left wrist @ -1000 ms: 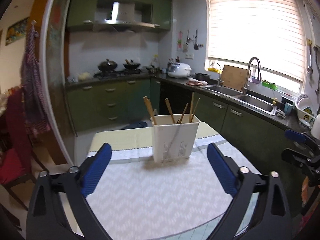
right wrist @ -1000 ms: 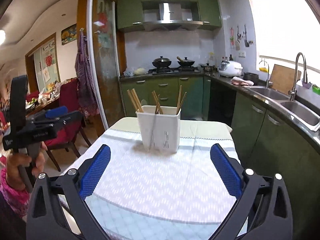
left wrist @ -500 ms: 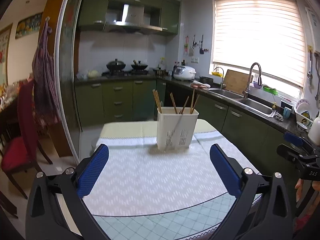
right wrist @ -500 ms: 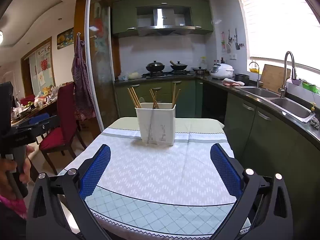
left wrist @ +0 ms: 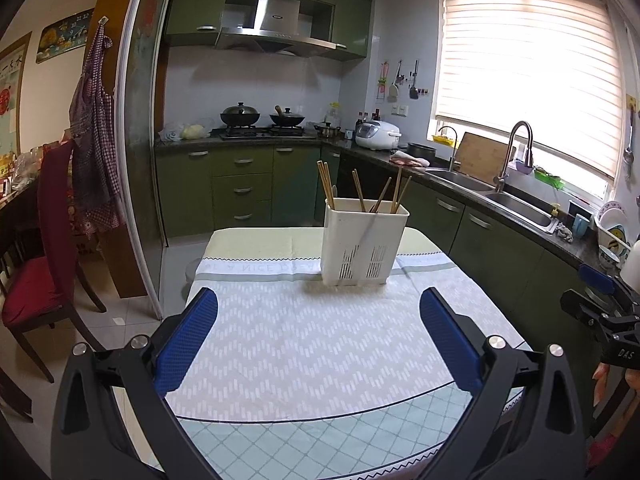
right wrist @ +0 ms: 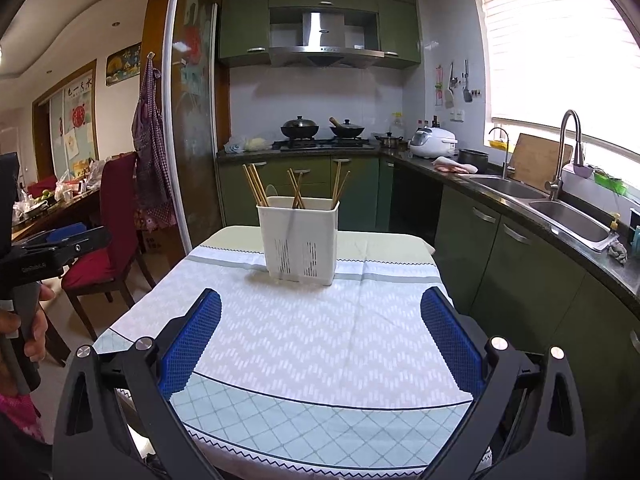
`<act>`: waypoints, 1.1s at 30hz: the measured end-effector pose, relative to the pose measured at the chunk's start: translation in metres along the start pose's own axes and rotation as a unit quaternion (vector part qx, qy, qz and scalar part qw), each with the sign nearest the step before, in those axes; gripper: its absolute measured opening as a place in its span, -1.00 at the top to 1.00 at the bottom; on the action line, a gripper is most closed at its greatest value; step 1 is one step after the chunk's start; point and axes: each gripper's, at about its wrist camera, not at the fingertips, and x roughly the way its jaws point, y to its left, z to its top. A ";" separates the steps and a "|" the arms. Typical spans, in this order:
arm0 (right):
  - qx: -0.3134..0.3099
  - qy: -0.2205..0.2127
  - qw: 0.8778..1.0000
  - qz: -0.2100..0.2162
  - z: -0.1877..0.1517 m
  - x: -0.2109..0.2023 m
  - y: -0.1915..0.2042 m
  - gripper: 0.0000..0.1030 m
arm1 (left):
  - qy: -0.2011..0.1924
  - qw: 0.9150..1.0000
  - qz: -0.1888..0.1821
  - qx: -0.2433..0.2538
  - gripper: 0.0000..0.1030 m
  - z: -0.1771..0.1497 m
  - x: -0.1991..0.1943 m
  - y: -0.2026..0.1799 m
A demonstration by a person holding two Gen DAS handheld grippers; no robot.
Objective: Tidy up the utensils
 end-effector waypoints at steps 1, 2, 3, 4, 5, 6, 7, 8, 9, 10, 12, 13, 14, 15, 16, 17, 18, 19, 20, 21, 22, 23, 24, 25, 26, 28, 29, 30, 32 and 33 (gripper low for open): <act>0.000 -0.001 1.000 0.001 0.000 0.000 0.000 -0.91 | 0.000 1.000 -0.001 0.001 -0.87 0.000 0.000 0.000; 0.000 -0.001 1.000 0.001 0.001 0.001 0.001 -0.91 | 0.000 1.000 -0.001 0.001 -0.87 0.000 -0.001 0.000; -0.001 -0.001 1.000 0.000 0.001 0.001 0.001 -0.91 | 0.000 1.000 -0.001 0.002 -0.87 -0.001 -0.001 0.000; 0.000 -0.001 1.000 0.000 0.001 0.001 0.001 -0.91 | 0.000 1.000 -0.001 0.001 -0.87 -0.001 -0.001 0.000; 0.000 -0.001 1.000 0.001 0.001 0.001 0.001 -0.91 | 0.000 1.000 -0.001 0.001 -0.87 -0.001 -0.002 0.000; 0.001 -0.001 1.000 0.002 0.001 0.002 0.001 -0.91 | -0.001 1.000 -0.001 0.000 -0.87 -0.001 -0.002 0.001; 0.000 0.000 1.000 0.001 0.001 0.003 0.001 -0.91 | -0.001 1.000 -0.001 -0.001 -0.87 0.000 -0.002 0.001; 0.000 -0.001 1.000 0.001 0.001 0.002 0.001 -0.91 | -0.001 1.000 -0.001 -0.002 -0.87 0.000 -0.002 0.002; 0.000 -0.001 1.000 0.001 0.001 0.002 0.001 -0.91 | -0.001 1.000 -0.001 -0.002 -0.87 -0.001 -0.003 0.002; 0.000 -0.001 1.000 0.002 0.001 0.002 0.001 -0.91 | -0.001 1.000 0.000 -0.002 -0.87 -0.001 -0.003 0.002; 0.000 0.000 1.000 0.002 0.001 0.003 0.002 -0.91 | -0.001 1.000 0.001 -0.002 -0.87 -0.001 -0.003 0.002; 0.000 0.000 1.000 0.002 0.001 0.003 0.002 -0.91 | -0.001 1.000 0.001 -0.003 -0.87 -0.001 -0.003 0.002; 0.000 -0.001 1.000 0.003 0.001 0.003 0.003 -0.91 | -0.001 1.000 0.001 -0.003 -0.87 -0.001 -0.003 0.004; 0.000 0.000 1.000 0.003 0.001 0.004 0.003 -0.91 | -0.001 1.000 0.001 -0.003 -0.87 -0.001 -0.003 0.004; -0.001 0.000 1.000 0.003 0.002 0.005 0.002 -0.91 | 0.000 1.000 0.002 -0.003 -0.87 -0.001 -0.003 0.004; 0.000 -0.001 1.000 0.003 0.002 0.005 0.002 -0.91 | 0.000 1.000 0.002 -0.003 -0.87 -0.001 -0.003 0.004; 0.000 -0.001 1.000 0.003 0.002 0.005 0.002 -0.91 | 0.000 1.000 0.002 -0.003 -0.87 -0.001 -0.004 0.004; 0.000 -0.001 1.000 0.004 0.002 0.005 0.002 -0.91 | 0.000 1.000 0.002 -0.003 -0.87 -0.001 -0.004 0.004; 0.000 -0.001 1.000 0.003 0.002 0.005 0.002 -0.91 | 0.001 1.000 0.003 -0.003 -0.87 -0.001 -0.004 0.005; 0.000 -0.001 1.000 0.004 0.002 0.005 0.002 -0.91 | 0.002 1.000 0.003 -0.002 -0.87 -0.001 -0.004 0.004; 0.000 0.000 1.000 0.004 0.002 0.006 0.002 -0.91 | 0.002 1.000 0.004 -0.002 -0.87 -0.002 -0.004 0.004; 0.000 0.000 1.000 0.004 0.002 0.005 0.002 -0.91 | 0.002 1.000 0.004 -0.002 -0.87 -0.002 -0.004 0.004; 0.000 0.000 1.000 0.004 0.002 0.005 0.002 -0.91 | 0.003 1.000 0.004 -0.002 -0.87 -0.002 -0.004 0.003; 0.000 0.000 1.000 0.004 0.002 0.005 0.002 -0.91 | 0.003 1.000 0.004 -0.002 -0.87 -0.002 -0.004 0.003; 0.000 0.000 1.000 0.004 0.002 0.005 0.002 -0.91 | 0.004 1.000 0.003 -0.002 -0.87 -0.001 -0.003 0.003; 0.000 0.000 1.000 0.004 0.002 0.005 0.003 -0.91 | 0.005 1.000 0.001 -0.003 -0.87 -0.002 -0.003 0.004; 0.000 0.000 1.000 0.004 0.002 0.005 0.002 -0.91 | 0.005 1.000 0.001 -0.002 -0.87 -0.001 -0.002 0.003; 0.000 0.000 1.000 0.004 0.002 0.005 0.003 -0.91 | 0.006 1.000 0.000 -0.002 -0.87 -0.001 -0.003 0.004; 0.000 0.000 1.000 0.004 0.002 0.005 0.003 -0.91 | 0.005 1.000 0.000 -0.001 -0.87 -0.001 -0.003 0.003; 0.000 0.001 1.000 0.004 0.002 0.005 0.003 -0.91 | 0.004 1.000 0.001 0.001 -0.87 -0.001 -0.003 0.003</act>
